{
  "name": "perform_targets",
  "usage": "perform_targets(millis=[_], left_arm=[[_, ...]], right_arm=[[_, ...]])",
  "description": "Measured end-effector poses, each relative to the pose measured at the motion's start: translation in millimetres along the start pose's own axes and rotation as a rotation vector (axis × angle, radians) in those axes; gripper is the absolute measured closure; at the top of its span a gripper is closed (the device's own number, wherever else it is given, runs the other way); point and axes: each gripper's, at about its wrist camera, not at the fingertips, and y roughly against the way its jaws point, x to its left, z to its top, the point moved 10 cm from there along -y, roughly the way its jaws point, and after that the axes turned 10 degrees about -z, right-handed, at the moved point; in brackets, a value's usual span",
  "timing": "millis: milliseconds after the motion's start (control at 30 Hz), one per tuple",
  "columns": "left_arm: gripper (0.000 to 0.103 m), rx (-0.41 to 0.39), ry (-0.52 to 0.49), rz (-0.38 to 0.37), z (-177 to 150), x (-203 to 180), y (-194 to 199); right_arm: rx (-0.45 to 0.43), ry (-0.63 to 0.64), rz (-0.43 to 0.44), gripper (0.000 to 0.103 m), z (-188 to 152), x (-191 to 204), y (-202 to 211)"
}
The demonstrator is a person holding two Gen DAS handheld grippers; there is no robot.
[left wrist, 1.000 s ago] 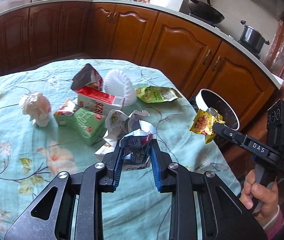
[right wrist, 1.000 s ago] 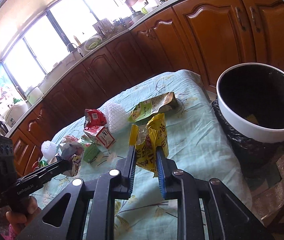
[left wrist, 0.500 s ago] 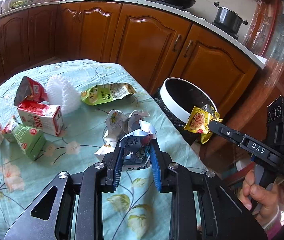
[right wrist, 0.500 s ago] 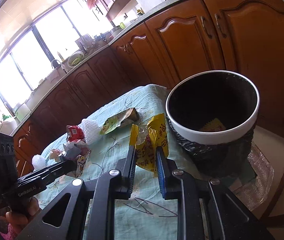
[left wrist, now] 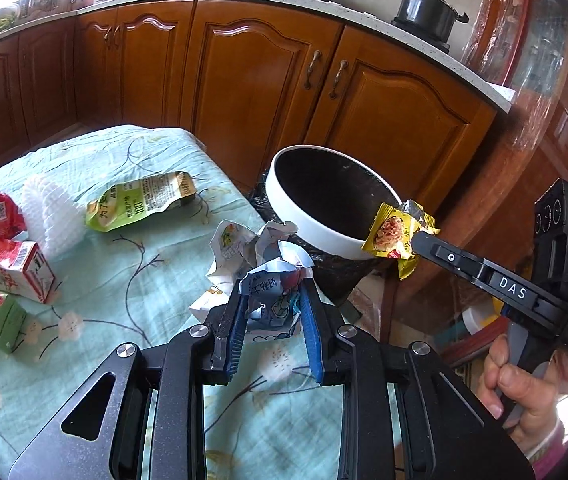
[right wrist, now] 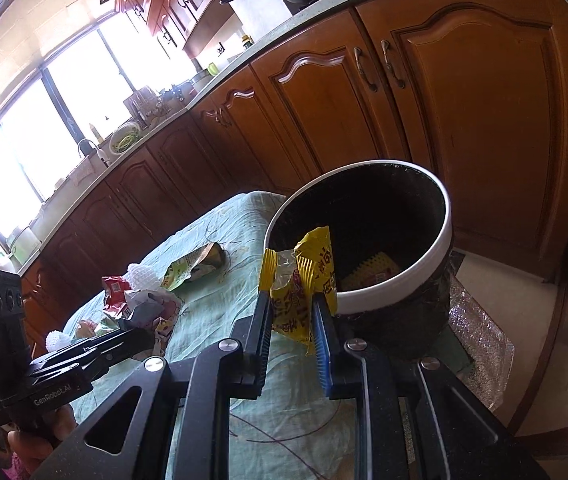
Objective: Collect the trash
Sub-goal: 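Carry both items over the black bin and open both tools to drop them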
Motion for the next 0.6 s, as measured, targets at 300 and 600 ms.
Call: perform_targets(millis=[300, 600], left_arm=[[0.079, 0.021, -0.046, -0.042, 32.3, -27.2, -39.3], [0.079, 0.060, -0.081, -0.053, 65.7, -43.1, -88.6]], right_arm=[[-0.028, 0.010, -0.052, 0.083, 32.4, -24.5, -11.1], [-0.003, 0.008, -0.090, 0.082, 54.9, -42.6, -41.5]])
